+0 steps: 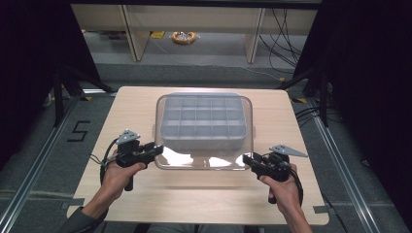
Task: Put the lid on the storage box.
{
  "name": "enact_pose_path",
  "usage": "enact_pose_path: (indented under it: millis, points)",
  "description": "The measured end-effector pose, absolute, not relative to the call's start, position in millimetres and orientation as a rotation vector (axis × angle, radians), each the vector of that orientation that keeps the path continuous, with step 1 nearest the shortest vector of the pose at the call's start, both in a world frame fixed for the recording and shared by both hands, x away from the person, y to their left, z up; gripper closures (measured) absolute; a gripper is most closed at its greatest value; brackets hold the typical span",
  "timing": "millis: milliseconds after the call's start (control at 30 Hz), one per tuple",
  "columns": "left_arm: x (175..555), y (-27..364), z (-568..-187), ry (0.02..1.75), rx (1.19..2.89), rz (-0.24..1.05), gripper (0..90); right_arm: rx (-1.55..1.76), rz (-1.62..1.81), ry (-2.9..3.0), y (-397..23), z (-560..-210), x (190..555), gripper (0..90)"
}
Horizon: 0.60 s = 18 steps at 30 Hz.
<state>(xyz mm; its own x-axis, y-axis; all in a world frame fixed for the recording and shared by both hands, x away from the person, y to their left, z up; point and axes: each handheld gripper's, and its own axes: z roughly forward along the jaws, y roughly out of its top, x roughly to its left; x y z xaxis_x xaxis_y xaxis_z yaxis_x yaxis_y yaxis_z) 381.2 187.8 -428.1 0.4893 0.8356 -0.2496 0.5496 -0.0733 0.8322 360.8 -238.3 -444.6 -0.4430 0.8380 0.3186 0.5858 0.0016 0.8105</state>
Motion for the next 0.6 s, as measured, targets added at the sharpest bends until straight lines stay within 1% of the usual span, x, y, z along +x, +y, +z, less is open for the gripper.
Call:
enact_pose_path:
  millis: [67,267,400,433,500,600]
  points:
    - [386,188,-425,1.182,1.743,0.361,60.7,1.523,1.426,2.012,-237,-442,362,59.1]
    - [399,186,-418,1.196,1.722,0.367,60.6,1.495,1.429,1.995,-238,-434,378,58.9]
    - [410,184,-414,1.192,1.748,0.378,60.4,1.502,1.426,1.979,-237,-431,386,58.7]
    - [410,184,-414,1.192,1.748,0.378,60.3,1.553,1.428,1.965,-235,-429,386,58.8]
    - [415,183,-413,1.195,1.752,0.386,60.3,1.498,1.421,1.974,-237,-429,390,58.8]
    - [422,180,-410,1.206,1.73,0.391,60.2,1.508,1.409,1.966,-236,-425,395,58.9]
